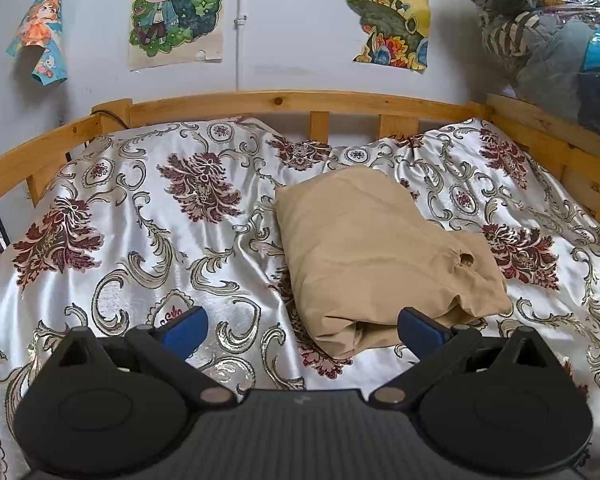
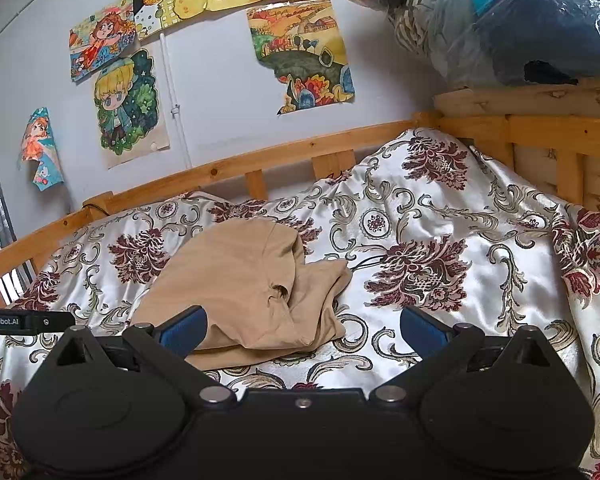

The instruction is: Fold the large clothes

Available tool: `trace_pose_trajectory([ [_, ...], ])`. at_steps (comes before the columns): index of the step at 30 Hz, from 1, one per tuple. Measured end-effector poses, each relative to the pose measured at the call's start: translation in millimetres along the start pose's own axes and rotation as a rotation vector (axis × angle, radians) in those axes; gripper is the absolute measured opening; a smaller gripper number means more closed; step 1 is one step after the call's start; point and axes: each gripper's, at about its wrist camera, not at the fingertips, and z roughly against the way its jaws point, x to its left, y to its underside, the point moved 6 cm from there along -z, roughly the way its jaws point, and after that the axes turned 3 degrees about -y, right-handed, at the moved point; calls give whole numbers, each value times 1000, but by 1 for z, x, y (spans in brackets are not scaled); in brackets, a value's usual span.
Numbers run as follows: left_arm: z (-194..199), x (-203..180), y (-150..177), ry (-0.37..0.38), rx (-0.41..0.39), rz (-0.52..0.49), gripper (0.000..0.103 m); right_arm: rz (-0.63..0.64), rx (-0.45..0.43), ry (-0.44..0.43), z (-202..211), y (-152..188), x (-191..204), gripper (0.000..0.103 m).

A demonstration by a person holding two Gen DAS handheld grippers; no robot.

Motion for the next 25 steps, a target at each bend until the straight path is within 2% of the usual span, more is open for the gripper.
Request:
trace_pose_trajectory([
  [25, -4, -5, 6, -2, 26, -6, 102, -8, -3, 10, 0, 3, 2, 102],
])
